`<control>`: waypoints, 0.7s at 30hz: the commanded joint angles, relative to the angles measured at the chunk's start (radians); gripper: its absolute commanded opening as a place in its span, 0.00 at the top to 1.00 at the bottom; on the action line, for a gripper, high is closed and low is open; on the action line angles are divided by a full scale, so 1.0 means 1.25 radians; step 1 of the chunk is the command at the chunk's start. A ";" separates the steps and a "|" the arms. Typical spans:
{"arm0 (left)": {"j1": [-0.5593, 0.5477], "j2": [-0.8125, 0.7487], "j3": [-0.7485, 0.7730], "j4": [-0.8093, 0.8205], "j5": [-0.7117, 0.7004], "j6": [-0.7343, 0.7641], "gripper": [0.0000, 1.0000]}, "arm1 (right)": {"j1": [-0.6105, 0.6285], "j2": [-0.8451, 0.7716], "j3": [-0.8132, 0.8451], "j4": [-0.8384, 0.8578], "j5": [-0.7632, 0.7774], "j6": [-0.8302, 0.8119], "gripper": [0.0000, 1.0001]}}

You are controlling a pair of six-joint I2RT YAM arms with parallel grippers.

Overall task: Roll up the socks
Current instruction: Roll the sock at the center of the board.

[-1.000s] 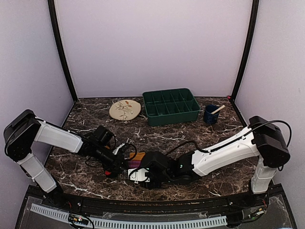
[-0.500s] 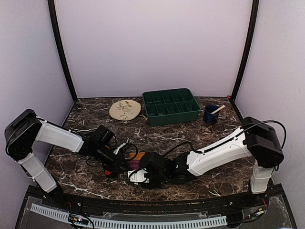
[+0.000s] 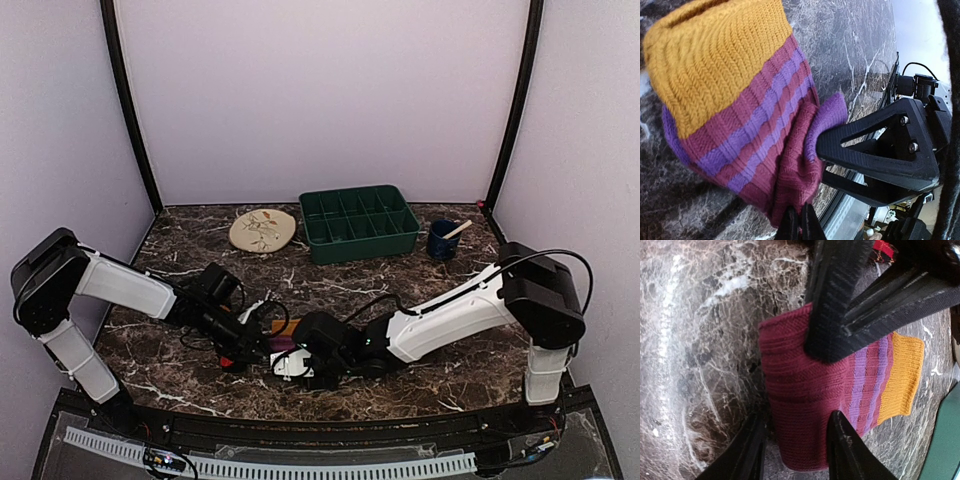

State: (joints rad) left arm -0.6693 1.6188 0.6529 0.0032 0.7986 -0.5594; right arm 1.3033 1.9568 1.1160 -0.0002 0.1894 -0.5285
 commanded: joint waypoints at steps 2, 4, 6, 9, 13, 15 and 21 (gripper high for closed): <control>0.009 0.000 0.002 -0.004 0.017 0.019 1.00 | -0.019 0.032 0.022 -0.014 -0.038 -0.001 0.66; 0.010 -0.002 -0.001 -0.005 0.017 0.019 1.00 | -0.025 0.040 0.024 -0.022 -0.049 -0.001 0.71; 0.012 -0.004 -0.001 -0.005 0.018 0.020 1.00 | -0.031 0.047 0.024 -0.031 -0.062 0.001 0.77; 0.014 -0.006 0.000 -0.008 0.019 0.023 1.00 | -0.036 0.056 0.057 -0.051 -0.081 0.003 0.85; 0.015 -0.013 0.010 -0.027 0.002 0.028 1.00 | -0.040 0.070 0.075 -0.084 -0.100 0.012 0.91; 0.015 -0.025 0.018 -0.048 -0.025 0.035 0.94 | -0.042 0.075 0.088 -0.106 -0.113 0.020 0.93; 0.026 -0.085 0.015 -0.079 -0.134 0.029 0.63 | -0.045 0.082 0.103 -0.144 -0.135 0.050 0.98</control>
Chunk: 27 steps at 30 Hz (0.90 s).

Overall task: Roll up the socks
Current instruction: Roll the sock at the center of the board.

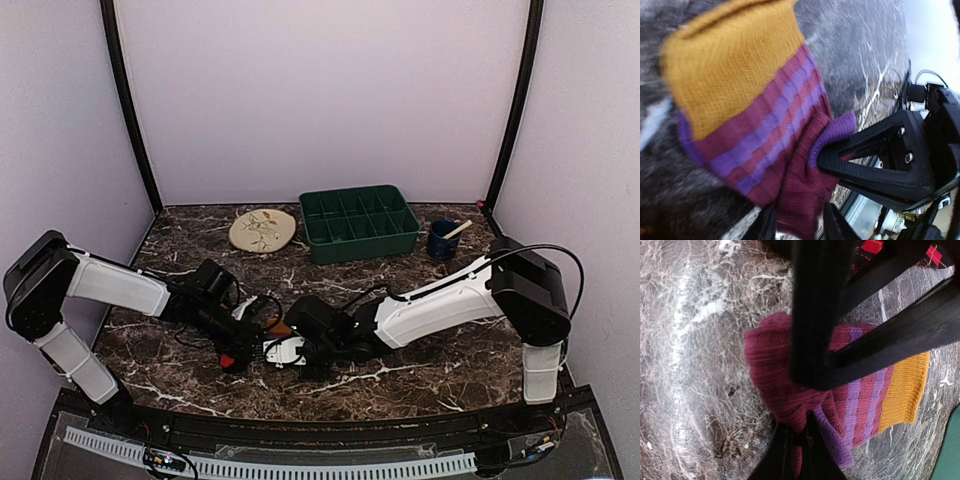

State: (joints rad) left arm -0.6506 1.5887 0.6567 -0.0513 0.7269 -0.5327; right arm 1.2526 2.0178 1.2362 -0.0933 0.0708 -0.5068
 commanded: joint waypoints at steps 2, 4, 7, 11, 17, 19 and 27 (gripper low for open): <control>0.013 -0.080 0.010 -0.036 -0.098 0.005 0.62 | -0.006 0.034 0.012 -0.087 -0.052 0.046 0.98; 0.014 -0.098 0.008 -0.036 -0.115 0.005 0.61 | -0.007 0.035 0.020 -0.107 -0.061 0.058 0.98; 0.014 -0.117 0.009 -0.032 -0.126 0.012 0.60 | -0.009 0.032 0.028 -0.135 -0.071 0.080 0.99; 0.014 -0.131 0.008 -0.036 -0.132 0.024 0.60 | -0.010 0.025 0.042 -0.191 -0.088 0.122 1.00; 0.014 -0.144 -0.004 -0.026 -0.136 0.030 0.60 | -0.010 -0.014 0.000 -0.252 -0.129 0.233 1.00; 0.014 -0.146 -0.007 -0.018 -0.133 0.032 0.60 | -0.010 -0.039 -0.028 -0.259 -0.137 0.279 1.00; 0.014 -0.153 -0.043 0.048 -0.108 0.029 0.62 | -0.011 -0.120 -0.062 -0.282 -0.189 0.447 1.00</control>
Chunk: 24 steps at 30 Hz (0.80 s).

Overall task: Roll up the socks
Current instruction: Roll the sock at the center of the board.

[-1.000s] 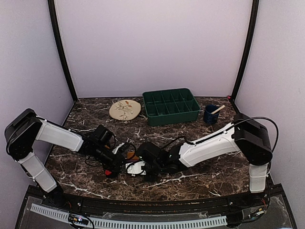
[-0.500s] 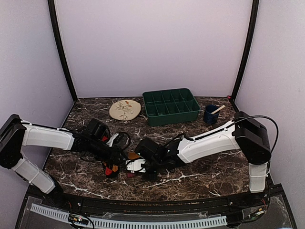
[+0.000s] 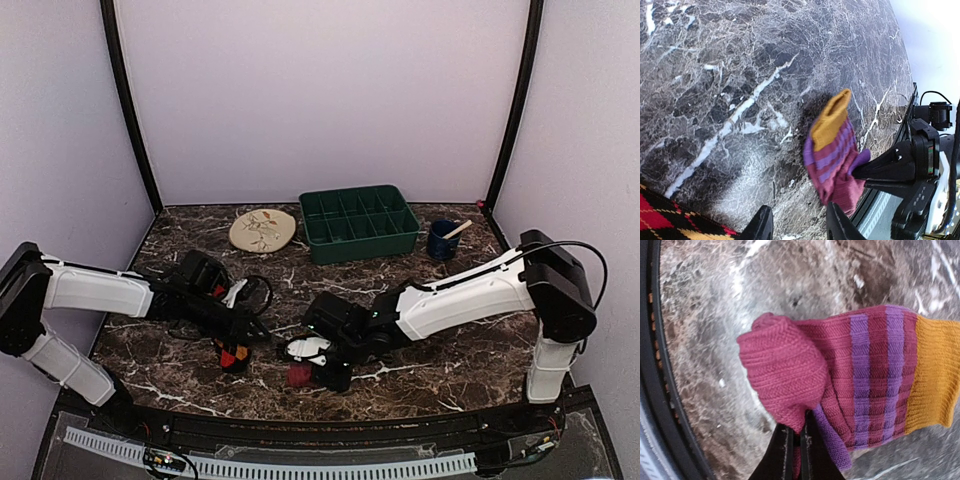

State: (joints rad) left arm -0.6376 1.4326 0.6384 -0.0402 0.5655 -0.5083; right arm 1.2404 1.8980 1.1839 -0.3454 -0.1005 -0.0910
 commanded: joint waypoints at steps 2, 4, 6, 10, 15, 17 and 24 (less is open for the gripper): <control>0.002 -0.036 -0.044 0.066 0.036 0.008 0.63 | -0.001 -0.019 -0.007 -0.093 -0.075 0.132 1.00; -0.001 -0.044 -0.056 0.088 0.047 0.010 0.65 | -0.006 -0.006 0.017 -0.107 -0.103 0.141 1.00; -0.009 -0.051 -0.065 0.100 0.047 0.019 0.67 | -0.018 0.007 0.036 -0.111 -0.142 0.149 1.00; -0.054 -0.068 -0.079 0.123 0.031 0.035 0.68 | -0.057 0.023 0.053 -0.106 -0.214 0.164 1.00; -0.134 -0.069 -0.080 0.128 -0.018 0.052 0.69 | -0.094 0.040 0.058 -0.106 -0.268 0.170 1.00; -0.147 -0.070 -0.088 0.133 -0.029 0.054 0.69 | -0.103 0.042 0.048 -0.099 -0.288 0.177 1.00; -0.178 -0.087 -0.105 0.154 -0.025 0.083 0.66 | -0.113 0.024 -0.006 -0.039 -0.341 0.216 1.00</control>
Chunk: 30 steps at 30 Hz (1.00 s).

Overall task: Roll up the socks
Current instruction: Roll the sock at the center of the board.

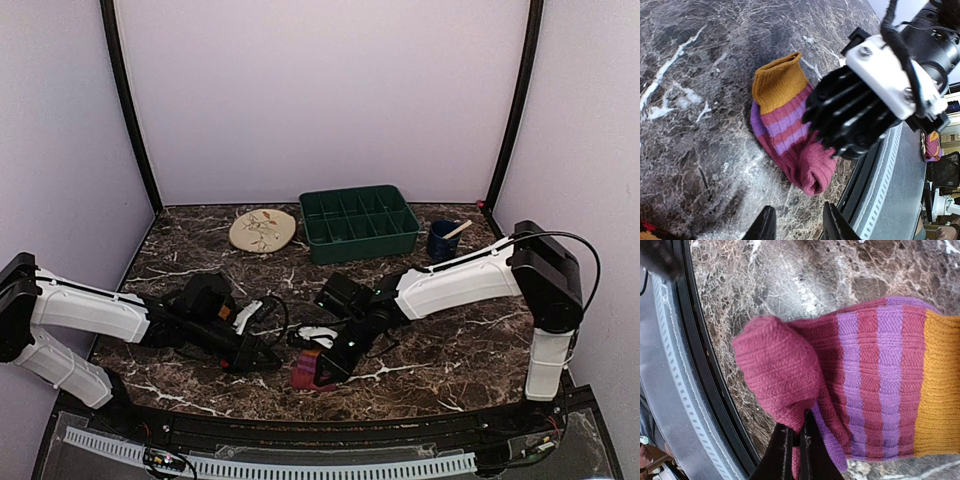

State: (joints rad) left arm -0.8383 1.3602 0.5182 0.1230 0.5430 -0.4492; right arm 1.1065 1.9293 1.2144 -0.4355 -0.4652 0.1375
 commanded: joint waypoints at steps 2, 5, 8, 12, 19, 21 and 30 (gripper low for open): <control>-0.031 -0.028 -0.005 0.019 -0.011 0.055 0.64 | -0.009 0.001 -0.036 0.044 -0.062 0.038 1.00; -0.056 -0.025 0.002 0.007 -0.034 0.083 0.63 | -0.013 0.006 -0.038 0.048 -0.076 0.040 1.00; -0.083 -0.018 0.015 -0.009 -0.074 0.109 0.61 | -0.016 0.009 -0.041 0.049 -0.085 0.037 1.00; -0.137 -0.011 0.036 -0.030 -0.176 0.156 0.59 | -0.019 0.010 -0.044 0.055 -0.094 0.036 1.00; -0.224 0.007 0.066 -0.036 -0.362 0.246 0.59 | -0.022 0.019 -0.044 0.049 -0.107 0.025 1.00; -0.240 0.017 0.072 -0.034 -0.387 0.273 0.59 | -0.026 0.019 -0.045 0.045 -0.110 0.019 1.00; -0.311 0.093 0.130 -0.069 -0.445 0.359 0.59 | -0.040 0.020 -0.043 0.027 -0.122 -0.003 1.00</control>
State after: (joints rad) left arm -1.1919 1.4498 0.6388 0.0727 0.0460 -0.0731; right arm 1.0698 1.9362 1.1717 -0.3851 -0.6052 0.1547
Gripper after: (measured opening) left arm 0.414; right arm 0.027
